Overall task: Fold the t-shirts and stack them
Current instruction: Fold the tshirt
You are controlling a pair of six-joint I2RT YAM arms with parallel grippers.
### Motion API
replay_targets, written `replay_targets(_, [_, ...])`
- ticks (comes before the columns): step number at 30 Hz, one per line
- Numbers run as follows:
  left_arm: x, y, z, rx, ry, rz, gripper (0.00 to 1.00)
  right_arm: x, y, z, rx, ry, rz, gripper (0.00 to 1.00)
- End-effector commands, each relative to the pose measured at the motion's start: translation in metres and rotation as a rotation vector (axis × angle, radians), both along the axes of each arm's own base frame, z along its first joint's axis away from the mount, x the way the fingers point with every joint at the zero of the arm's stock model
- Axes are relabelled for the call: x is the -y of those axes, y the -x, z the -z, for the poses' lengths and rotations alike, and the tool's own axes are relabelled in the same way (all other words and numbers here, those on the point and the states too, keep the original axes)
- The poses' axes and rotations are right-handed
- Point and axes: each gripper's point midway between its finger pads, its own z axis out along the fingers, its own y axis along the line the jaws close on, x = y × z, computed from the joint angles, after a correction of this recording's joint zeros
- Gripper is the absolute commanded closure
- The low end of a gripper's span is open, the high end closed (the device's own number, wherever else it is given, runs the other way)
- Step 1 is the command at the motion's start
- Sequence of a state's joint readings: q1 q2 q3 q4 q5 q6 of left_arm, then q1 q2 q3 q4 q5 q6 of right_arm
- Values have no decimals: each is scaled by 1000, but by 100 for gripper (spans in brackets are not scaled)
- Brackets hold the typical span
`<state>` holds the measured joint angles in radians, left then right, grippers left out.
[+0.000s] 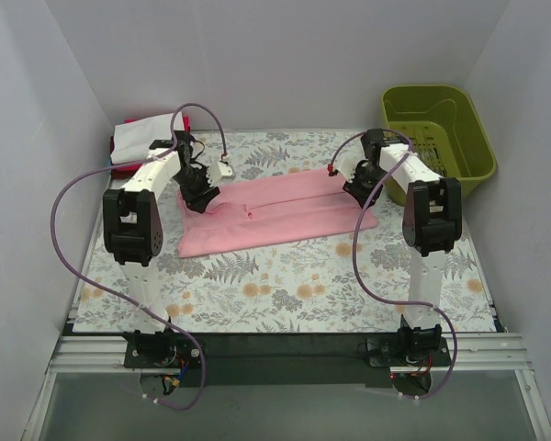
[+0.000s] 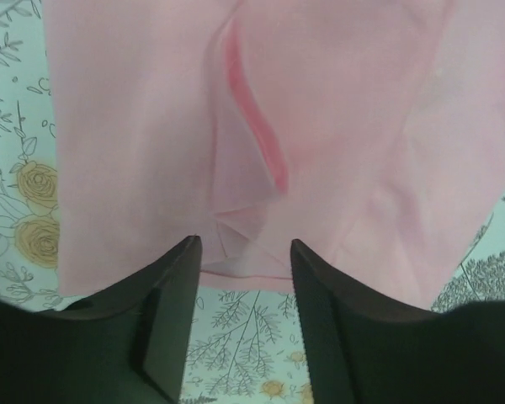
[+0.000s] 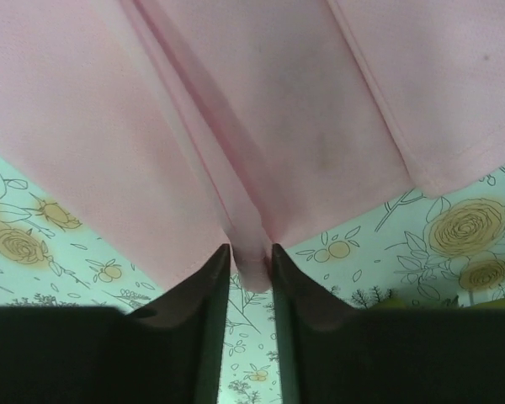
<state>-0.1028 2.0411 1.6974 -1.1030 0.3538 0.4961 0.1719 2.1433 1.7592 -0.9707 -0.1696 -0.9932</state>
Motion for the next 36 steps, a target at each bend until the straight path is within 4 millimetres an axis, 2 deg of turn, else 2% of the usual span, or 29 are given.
replay_targets(1, [-8,-32,0,77,-19,-126,53,2,1,-4,-3,29,-23,64])
replay_targets(2, [-6,-33,-3,69,2,-171,49,4,1,-5,0,35,-14,62])
replay_targets(3, [-8,-35,-7,67,22,-205,49,4,1,-11,12,33,-5,61])
replay_targets(4, [-3,-36,-20,73,70,-224,49,3,1,-14,15,30,12,60])
replay_targets(7, [7,-25,-42,50,150,-323,49,-3,-5,-30,44,-10,59,60])
replay_targets(10, [26,-12,-57,1,263,-415,55,-13,-10,-46,57,-56,101,64])
replay_targets(12, [47,2,-58,-65,311,-456,59,-22,-9,-44,29,-84,114,69])
replay_targets(13, [54,2,-56,-67,309,-467,64,-29,-14,-49,42,-98,118,74])
replay_targets(14, [67,5,-49,-90,299,-465,66,-33,-16,-43,25,-102,124,76])
replay_targets(15, [71,5,-44,-107,292,-508,69,-36,-19,-42,27,-108,127,77])
replay_targets(16, [77,0,-42,-105,297,-527,71,-42,-29,-48,52,-122,130,78])
replay_targets(17, [87,1,-36,-120,290,-535,73,-46,-34,-42,38,-132,152,78])
replay_targets(19, [97,-5,-23,-165,277,-601,74,-52,-44,-40,47,-145,161,78])
replay_targets(20, [101,-6,-19,-174,272,-614,75,-57,-57,-50,85,-162,165,78])
replay_targets(21, [109,-2,-8,-203,256,-620,75,-60,-61,-40,74,-161,163,77])
replay_targets(22, [110,-1,-2,-205,234,-646,75,-63,-70,-44,99,-165,162,76])
replay_targets(23, [115,2,4,-207,218,-645,75,-66,-72,-35,92,-161,159,76])
replay_targets(25, [112,4,21,-193,166,-680,75,-71,-81,-31,119,-163,156,76])
replay_targets(29, [99,8,46,-196,77,-743,76,-73,-84,-11,135,-144,154,75])
replay_targets(34, [92,17,55,-210,36,-763,76,-66,-79,18,104,-86,164,76])
replay_targets(35, [90,19,58,-213,25,-764,76,-65,-76,19,99,-77,162,76])
replay_targets(36, [88,20,59,-215,16,-767,76,-61,-64,29,63,-61,159,77])
